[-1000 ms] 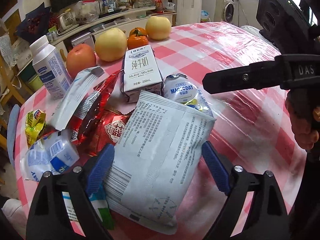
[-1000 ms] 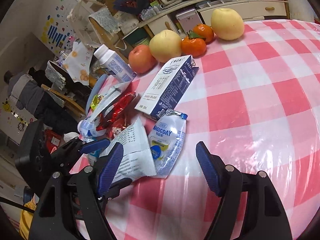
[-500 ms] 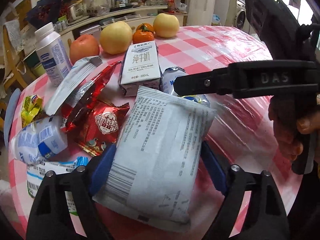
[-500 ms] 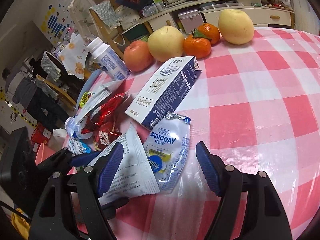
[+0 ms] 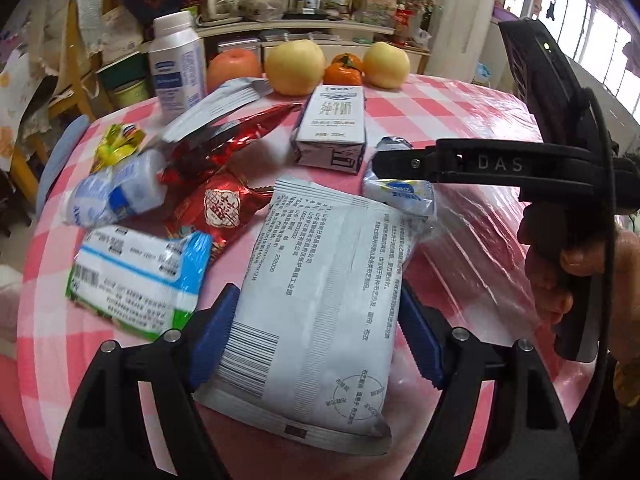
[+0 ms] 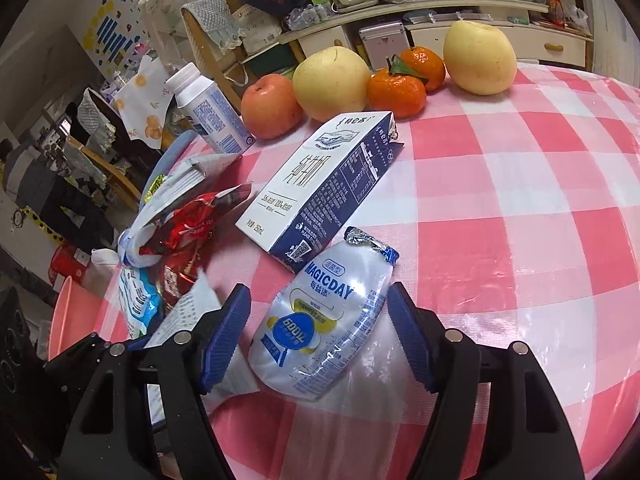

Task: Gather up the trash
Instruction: 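Grasp the grey printed packet with the left tool while the right tool grasps the MAGICDAY bottle, then lift the grey packet with the left tool while the right tool lifts the bottle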

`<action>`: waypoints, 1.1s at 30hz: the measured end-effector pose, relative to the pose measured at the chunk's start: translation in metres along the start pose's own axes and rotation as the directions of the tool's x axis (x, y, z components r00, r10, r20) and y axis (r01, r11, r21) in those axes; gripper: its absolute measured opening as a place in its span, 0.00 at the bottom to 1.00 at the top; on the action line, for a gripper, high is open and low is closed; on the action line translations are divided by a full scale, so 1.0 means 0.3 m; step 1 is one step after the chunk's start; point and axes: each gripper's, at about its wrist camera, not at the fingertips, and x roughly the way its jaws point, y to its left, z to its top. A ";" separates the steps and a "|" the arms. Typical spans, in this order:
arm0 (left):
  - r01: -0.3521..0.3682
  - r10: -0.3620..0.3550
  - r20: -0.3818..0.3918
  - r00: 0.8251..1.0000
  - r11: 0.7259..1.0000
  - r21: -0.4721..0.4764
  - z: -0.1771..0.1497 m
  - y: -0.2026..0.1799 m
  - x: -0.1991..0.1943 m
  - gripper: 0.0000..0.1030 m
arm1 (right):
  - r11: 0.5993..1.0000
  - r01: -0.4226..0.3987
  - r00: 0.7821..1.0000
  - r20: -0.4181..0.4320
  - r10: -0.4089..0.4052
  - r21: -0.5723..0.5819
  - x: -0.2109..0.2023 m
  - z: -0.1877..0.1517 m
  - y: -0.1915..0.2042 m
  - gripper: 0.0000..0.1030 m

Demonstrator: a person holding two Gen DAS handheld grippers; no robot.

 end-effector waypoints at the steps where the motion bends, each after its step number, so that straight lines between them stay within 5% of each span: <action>1: -0.003 0.003 0.007 1.000 1.000 -0.009 -0.004 0.005 -0.009 0.76 | 1.000 0.006 1.000 0.000 -0.006 -0.008 0.001 -0.002 0.005 0.68; 11: -0.011 0.035 0.114 0.993 0.980 -0.199 -0.051 0.100 -0.116 0.76 | 0.993 0.053 0.999 -0.006 -0.054 -0.103 0.018 -0.012 0.058 0.68; 17: -0.051 0.101 0.164 0.981 0.958 -0.282 -0.070 0.160 -0.155 0.76 | 0.982 0.100 0.995 -0.002 -0.101 -0.158 0.035 -0.023 0.094 0.53; 33: -0.127 0.246 0.251 0.936 0.902 -0.412 -0.106 0.272 -0.300 0.76 | 0.948 0.144 0.990 0.041 -0.138 -0.284 0.039 -0.066 0.216 0.41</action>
